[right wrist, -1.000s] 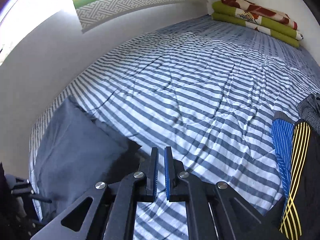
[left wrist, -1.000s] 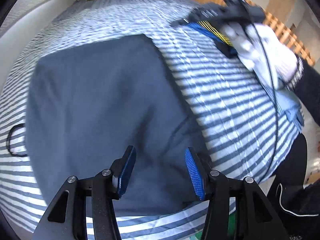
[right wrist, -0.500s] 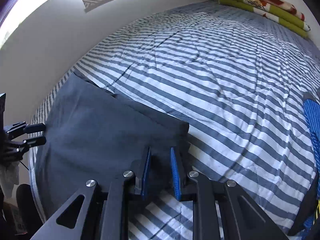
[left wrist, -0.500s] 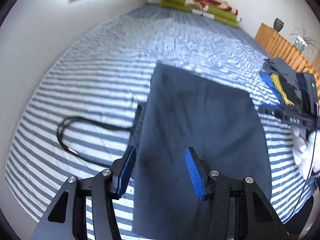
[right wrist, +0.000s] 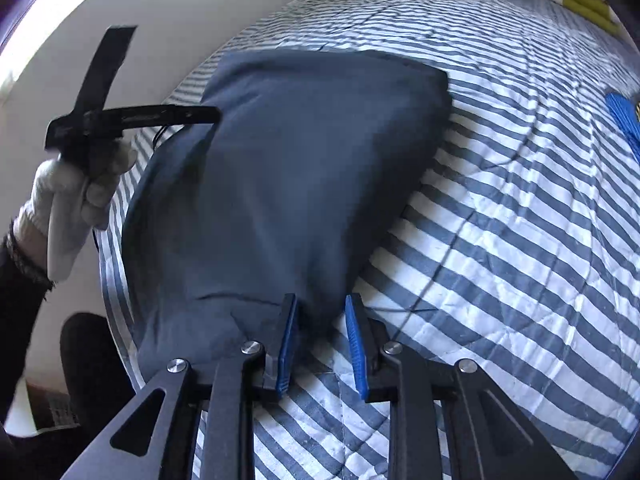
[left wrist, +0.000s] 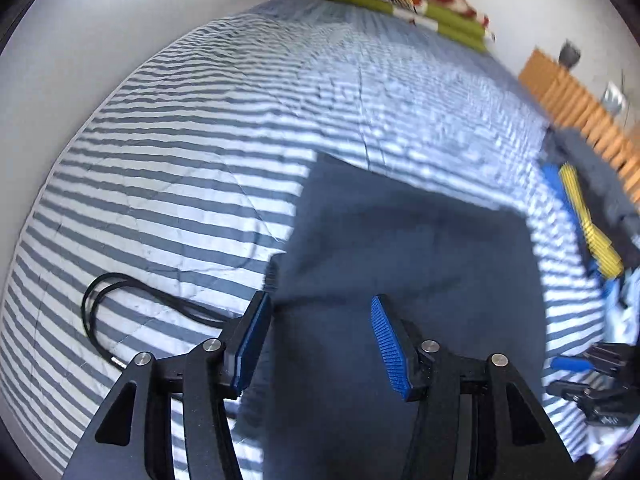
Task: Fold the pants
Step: 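Grasp the folded trousers with the left gripper and lift them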
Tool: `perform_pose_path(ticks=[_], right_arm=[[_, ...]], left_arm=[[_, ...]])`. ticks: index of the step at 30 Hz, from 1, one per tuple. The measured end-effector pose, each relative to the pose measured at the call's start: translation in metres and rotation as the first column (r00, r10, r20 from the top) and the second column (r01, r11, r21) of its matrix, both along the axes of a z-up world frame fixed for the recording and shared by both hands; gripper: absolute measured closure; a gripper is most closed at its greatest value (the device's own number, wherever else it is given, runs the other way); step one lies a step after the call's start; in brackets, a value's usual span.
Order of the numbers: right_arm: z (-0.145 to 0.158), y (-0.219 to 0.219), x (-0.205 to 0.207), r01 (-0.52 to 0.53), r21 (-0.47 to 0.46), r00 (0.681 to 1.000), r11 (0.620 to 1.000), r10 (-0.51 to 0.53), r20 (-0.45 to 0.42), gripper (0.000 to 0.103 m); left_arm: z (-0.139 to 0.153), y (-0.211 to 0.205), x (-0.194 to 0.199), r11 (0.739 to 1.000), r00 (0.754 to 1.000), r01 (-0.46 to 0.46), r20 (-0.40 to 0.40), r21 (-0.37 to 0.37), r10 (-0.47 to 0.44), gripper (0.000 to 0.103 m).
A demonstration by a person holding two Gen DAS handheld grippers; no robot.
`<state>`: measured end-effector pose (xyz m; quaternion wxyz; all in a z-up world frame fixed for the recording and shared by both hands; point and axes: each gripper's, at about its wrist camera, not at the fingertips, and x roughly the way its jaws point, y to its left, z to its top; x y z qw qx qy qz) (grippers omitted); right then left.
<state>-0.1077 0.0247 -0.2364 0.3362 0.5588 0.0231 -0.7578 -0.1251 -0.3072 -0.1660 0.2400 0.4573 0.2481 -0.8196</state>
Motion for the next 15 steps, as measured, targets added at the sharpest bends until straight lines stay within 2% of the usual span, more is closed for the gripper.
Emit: perform_pose_path(ticks=[1,2,4,7,10,12,15], right_arm=[[0.005,0.006,-0.003,0.03,-0.011,1.0,0.999,-0.03,0.0,0.063],[0.008,0.013,-0.009,0.063,-0.024,0.998,0.998,-0.063,-0.009,0.058],[0.013,0.024,-0.018,0.112,-0.035,0.993,0.993,-0.113,-0.02,0.049],[0.007,0.028,-0.033,0.15,-0.064,0.988,0.987,-0.148,0.042,0.049],[-0.003,0.02,-0.049,0.153,-0.066,0.985,0.986,-0.147,0.088,0.049],[-0.009,0.013,-0.054,0.144,-0.058,0.986,0.988,-0.138,0.093,0.049],[-0.015,0.014,-0.056,0.164,-0.096,0.979,0.982,-0.15,0.139,0.049]], left_arm=[[0.006,-0.006,0.01,1.0,1.0,-0.01,-0.018,0.026,0.01,0.031],[0.009,-0.012,0.02,0.998,0.999,-0.007,-0.037,0.067,0.009,0.02],[0.007,-0.024,0.033,0.986,0.998,0.011,-0.058,0.168,-0.001,0.016],[-0.01,-0.037,0.039,0.967,1.0,-0.005,-0.027,0.256,0.012,0.016],[-0.033,-0.044,0.03,0.933,1.0,0.007,-0.024,0.359,0.001,0.016],[-0.046,-0.043,0.021,0.931,1.0,0.019,-0.019,0.365,-0.012,0.016],[-0.06,-0.042,0.005,0.923,0.999,0.031,-0.004,0.385,-0.032,0.014]])
